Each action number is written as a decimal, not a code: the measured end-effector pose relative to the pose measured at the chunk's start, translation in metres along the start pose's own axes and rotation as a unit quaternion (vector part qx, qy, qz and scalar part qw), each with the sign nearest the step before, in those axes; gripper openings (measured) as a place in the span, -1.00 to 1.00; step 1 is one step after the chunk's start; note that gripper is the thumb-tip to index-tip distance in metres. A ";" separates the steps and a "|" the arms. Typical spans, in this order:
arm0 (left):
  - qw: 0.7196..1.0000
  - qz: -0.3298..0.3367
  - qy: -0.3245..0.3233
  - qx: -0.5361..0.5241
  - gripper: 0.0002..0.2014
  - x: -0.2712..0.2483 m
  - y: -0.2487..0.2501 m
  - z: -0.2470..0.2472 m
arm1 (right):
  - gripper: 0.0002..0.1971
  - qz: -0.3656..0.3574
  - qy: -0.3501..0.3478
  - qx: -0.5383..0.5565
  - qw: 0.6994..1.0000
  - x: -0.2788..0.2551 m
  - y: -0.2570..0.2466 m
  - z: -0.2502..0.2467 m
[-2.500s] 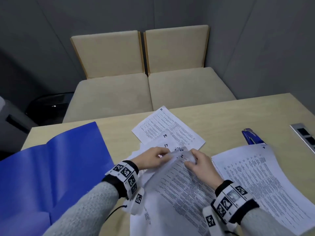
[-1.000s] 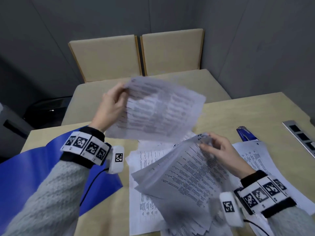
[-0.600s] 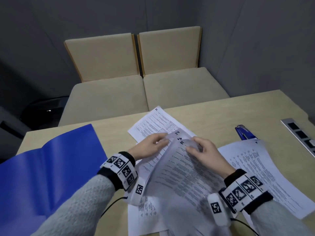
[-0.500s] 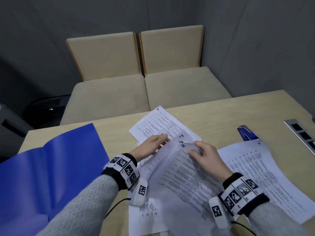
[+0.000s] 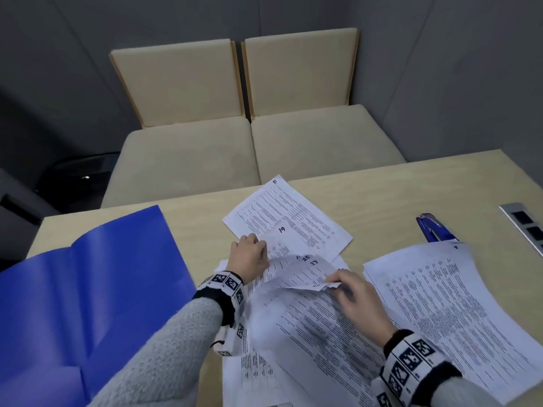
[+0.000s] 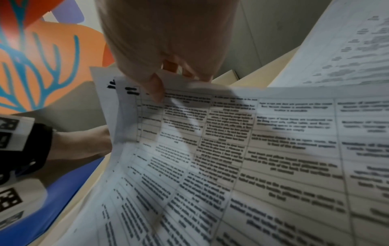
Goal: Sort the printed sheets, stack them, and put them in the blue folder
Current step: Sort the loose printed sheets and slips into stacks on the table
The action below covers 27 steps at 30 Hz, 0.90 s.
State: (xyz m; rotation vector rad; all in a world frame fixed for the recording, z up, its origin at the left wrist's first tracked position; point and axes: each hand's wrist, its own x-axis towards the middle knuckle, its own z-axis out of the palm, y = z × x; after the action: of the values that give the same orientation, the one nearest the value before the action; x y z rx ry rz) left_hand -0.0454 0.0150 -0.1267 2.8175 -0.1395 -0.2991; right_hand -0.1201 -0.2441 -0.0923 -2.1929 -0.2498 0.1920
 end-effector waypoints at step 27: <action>0.968 0.158 0.193 0.001 -0.78 -0.029 -0.009 -0.042 | -0.67 0.025 -0.003 0.066 0.998 0.004 -0.012 -0.004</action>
State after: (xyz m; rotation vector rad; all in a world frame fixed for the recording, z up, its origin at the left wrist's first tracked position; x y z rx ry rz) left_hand -0.0637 0.0390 -0.0847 2.7338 -0.4901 0.3200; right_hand -0.1162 -0.2387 -0.0804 -2.0700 -0.1797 0.2359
